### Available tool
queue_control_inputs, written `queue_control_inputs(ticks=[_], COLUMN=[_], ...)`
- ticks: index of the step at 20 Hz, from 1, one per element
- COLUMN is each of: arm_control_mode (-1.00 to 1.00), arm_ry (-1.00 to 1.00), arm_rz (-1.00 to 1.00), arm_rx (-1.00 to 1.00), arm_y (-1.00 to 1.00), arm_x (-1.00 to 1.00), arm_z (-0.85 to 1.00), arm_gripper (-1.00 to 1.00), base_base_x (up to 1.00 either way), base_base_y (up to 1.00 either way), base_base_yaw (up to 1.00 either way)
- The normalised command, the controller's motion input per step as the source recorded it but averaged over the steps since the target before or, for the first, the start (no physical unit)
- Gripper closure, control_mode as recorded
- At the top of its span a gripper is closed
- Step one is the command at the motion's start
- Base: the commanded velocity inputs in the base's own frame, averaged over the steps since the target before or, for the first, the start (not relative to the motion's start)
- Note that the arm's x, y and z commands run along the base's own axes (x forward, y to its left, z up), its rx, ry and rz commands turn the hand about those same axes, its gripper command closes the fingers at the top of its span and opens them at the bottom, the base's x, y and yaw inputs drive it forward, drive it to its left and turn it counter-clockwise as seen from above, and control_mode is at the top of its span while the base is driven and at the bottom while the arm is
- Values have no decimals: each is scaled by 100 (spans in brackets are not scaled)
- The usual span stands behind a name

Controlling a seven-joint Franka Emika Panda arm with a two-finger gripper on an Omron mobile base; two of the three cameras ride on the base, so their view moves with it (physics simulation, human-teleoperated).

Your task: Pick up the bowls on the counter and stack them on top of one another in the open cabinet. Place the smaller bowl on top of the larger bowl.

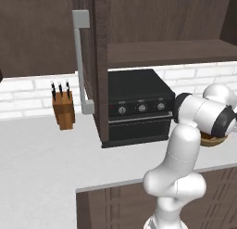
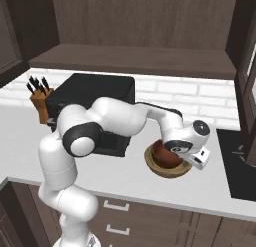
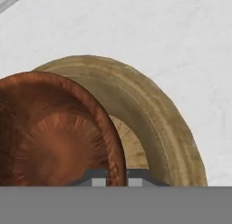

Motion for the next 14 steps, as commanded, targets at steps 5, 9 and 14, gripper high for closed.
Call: queue_control_inputs(ticks=[5,9,14], arm_control_mode=[-100,-100,-100], arm_ry=[-10,0,0], arm_rz=[0,0,0], arm_rx=[0,0,0], arm_y=[-13,-7,0], arm_x=[26,3,-18], arm_z=[-3,2,88], arm_gripper=[100,-100,-100], base_base_x=[0,0,0], base_base_y=[0,0,0], base_base_yaw=[0,0,0])
